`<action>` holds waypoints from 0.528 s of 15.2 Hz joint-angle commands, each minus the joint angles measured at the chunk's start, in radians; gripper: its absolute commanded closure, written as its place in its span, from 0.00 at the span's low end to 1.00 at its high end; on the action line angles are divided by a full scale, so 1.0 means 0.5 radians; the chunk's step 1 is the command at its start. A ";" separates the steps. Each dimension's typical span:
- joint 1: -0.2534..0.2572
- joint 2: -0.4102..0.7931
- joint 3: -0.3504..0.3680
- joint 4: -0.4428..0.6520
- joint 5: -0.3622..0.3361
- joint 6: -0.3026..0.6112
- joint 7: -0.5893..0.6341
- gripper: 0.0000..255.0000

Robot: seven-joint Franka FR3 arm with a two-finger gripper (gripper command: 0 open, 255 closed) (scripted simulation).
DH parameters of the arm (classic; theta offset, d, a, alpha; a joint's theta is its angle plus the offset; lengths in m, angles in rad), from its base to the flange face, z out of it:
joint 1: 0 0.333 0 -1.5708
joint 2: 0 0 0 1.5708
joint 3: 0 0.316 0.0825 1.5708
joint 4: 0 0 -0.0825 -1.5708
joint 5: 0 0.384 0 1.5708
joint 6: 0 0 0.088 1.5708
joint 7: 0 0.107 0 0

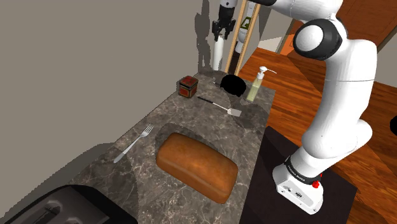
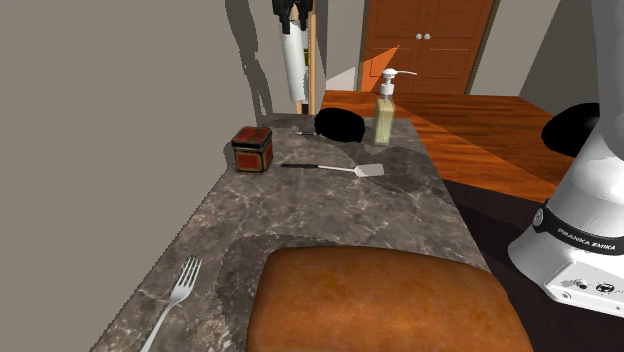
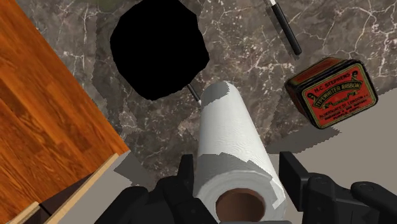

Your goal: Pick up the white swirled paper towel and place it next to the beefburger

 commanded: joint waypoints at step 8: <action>-0.047 -0.071 0.001 -0.361 0.014 0.290 0.016 1.00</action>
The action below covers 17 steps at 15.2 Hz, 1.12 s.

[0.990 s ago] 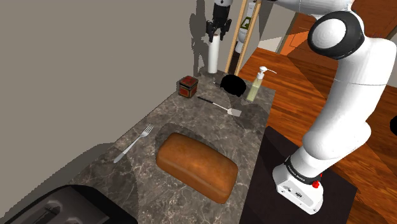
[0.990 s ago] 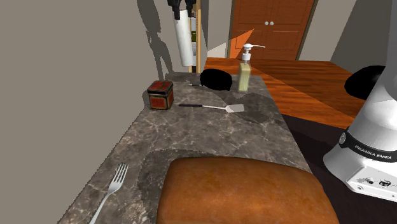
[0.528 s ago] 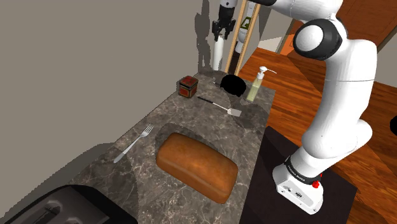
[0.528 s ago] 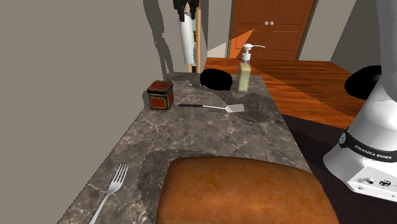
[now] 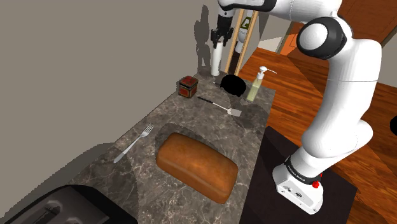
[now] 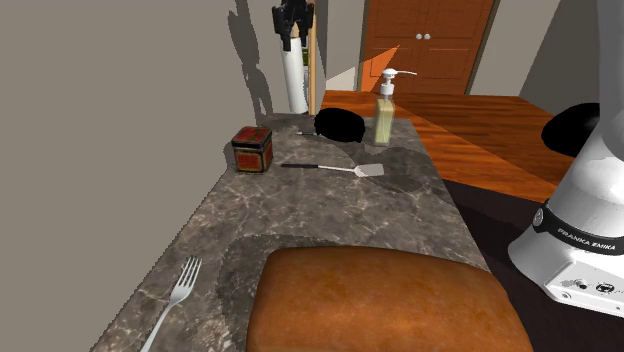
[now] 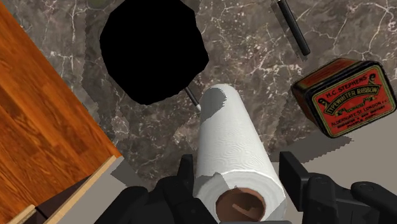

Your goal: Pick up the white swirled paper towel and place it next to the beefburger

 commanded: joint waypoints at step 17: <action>-0.038 0.001 -0.012 -0.492 -0.018 0.490 0.049 1.00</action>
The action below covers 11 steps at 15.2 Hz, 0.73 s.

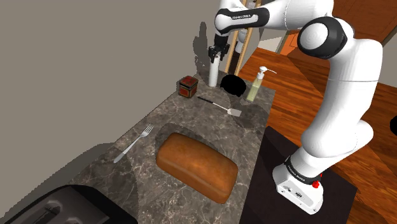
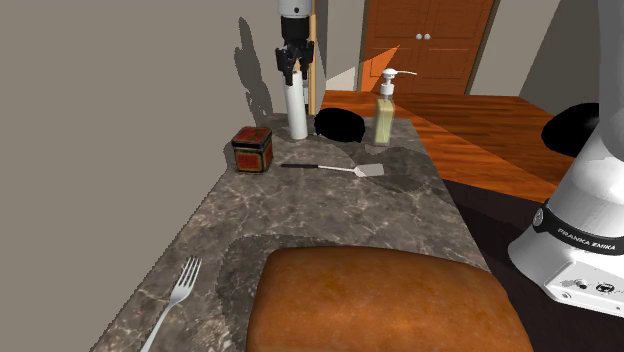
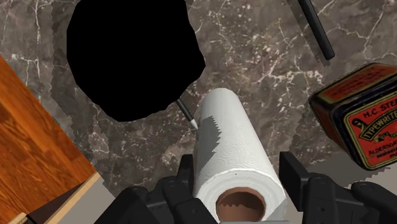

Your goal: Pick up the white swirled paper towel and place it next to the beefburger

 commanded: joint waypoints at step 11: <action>0.001 0.013 -0.002 -0.030 -0.006 0.043 0.008 0.00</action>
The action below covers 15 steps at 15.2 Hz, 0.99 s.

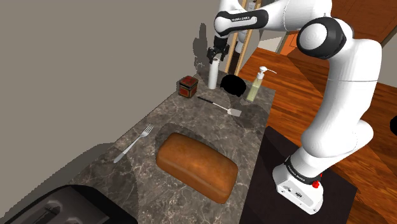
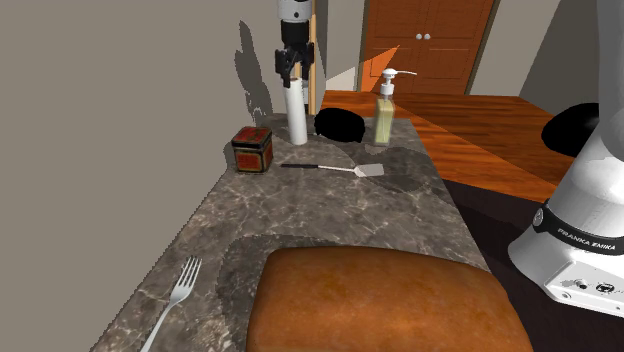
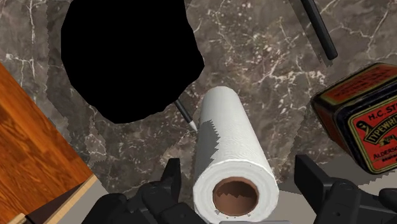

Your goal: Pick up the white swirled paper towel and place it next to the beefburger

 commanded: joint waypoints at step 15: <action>0.012 -0.057 0.013 0.167 0.022 -0.222 -0.018 0.00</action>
